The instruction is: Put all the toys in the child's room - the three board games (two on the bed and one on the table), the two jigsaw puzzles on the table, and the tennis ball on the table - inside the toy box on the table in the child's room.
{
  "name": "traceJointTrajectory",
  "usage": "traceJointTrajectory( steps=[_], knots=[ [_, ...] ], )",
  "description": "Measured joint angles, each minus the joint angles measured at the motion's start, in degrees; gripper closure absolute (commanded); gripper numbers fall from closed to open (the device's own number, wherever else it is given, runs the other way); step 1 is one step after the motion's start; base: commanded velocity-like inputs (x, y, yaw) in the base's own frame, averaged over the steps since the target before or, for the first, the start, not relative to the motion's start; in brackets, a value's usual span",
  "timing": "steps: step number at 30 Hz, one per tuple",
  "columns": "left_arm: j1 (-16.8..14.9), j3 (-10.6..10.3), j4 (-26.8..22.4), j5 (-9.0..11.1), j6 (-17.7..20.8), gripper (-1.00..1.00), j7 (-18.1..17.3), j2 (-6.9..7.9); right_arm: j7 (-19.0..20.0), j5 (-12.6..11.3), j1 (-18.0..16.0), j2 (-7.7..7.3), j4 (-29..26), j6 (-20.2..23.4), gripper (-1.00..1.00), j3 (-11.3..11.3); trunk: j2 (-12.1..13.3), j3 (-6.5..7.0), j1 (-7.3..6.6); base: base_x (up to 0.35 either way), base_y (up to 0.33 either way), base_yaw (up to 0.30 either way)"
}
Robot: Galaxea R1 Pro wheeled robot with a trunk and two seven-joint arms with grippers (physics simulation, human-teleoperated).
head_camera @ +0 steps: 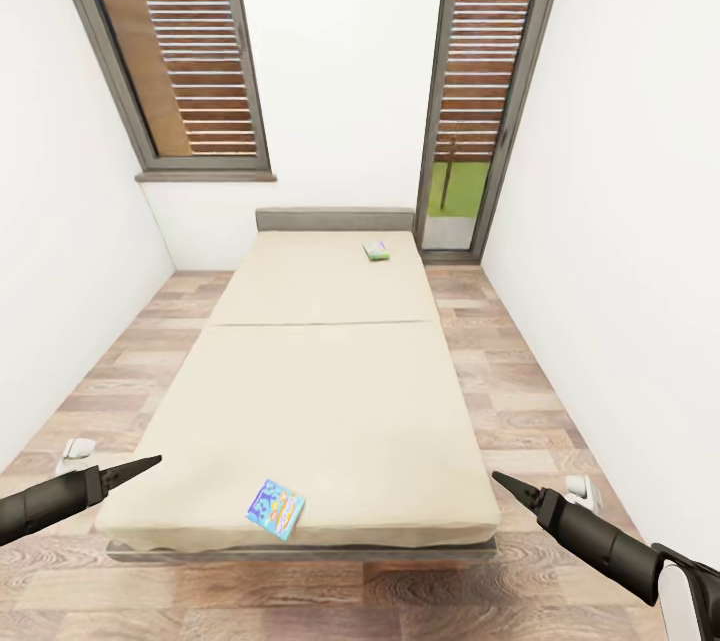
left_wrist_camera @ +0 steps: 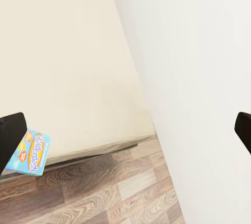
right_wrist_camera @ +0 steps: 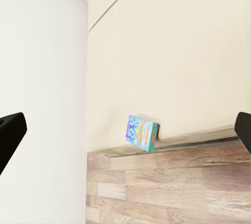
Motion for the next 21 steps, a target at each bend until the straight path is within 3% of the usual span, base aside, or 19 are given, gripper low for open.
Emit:
traceJointTrajectory(
  steps=[21],
  knots=[
    [0.00,0.03,0.00,0.06,0.06,-1.00,-0.08,0.08,0.00,-0.08,0.00,0.00,0.02,0.00,-1.00,0.01,0.00,1.98,0.00,0.000,0.000,0.000]
  ],
)
